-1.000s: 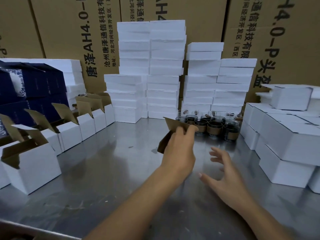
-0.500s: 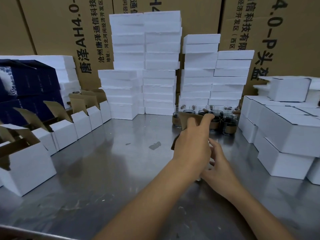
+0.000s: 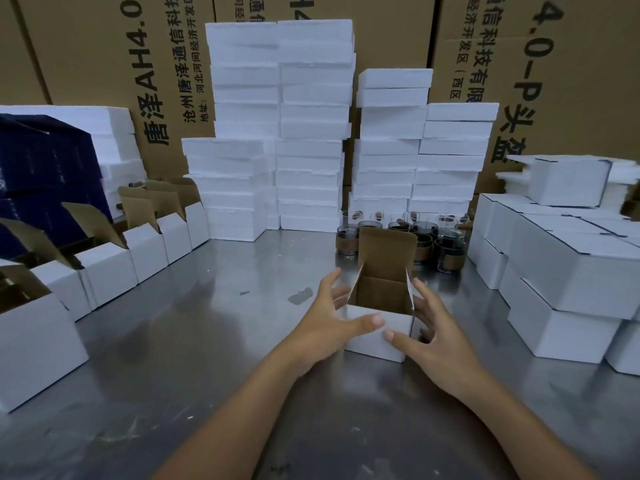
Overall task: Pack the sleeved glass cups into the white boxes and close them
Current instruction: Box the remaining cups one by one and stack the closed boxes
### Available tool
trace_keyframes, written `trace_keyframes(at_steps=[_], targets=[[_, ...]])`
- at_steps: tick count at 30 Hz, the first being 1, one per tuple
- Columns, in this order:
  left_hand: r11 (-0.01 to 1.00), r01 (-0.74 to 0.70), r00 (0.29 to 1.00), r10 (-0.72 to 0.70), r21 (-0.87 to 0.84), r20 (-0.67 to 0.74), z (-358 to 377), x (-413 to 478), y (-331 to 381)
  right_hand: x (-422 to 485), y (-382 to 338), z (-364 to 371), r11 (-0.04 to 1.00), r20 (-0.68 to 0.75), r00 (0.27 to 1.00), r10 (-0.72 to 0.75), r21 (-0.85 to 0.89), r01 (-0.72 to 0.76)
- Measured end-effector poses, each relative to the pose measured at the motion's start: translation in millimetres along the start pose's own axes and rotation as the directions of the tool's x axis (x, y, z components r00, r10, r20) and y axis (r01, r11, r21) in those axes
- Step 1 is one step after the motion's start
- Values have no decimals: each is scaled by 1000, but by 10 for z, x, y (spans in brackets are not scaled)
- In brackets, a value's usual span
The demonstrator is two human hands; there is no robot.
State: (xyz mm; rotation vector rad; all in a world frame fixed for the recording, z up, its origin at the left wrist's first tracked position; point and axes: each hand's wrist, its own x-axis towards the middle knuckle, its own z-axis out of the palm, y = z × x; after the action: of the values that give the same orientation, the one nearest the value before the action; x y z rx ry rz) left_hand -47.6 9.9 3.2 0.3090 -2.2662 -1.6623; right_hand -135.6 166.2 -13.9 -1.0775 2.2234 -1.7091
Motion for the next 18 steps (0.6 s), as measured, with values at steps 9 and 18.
trace_keyframes(at_steps=[9,18], targets=[[998,-18,1000,19,-58,12,-79,151,-189,175,110,-122,991,27,994,101,84,-103],[1000,-15,1000,15,7,-13,-33,272,-217,1061,384,-559,901,-421,852,312,-154,-406]])
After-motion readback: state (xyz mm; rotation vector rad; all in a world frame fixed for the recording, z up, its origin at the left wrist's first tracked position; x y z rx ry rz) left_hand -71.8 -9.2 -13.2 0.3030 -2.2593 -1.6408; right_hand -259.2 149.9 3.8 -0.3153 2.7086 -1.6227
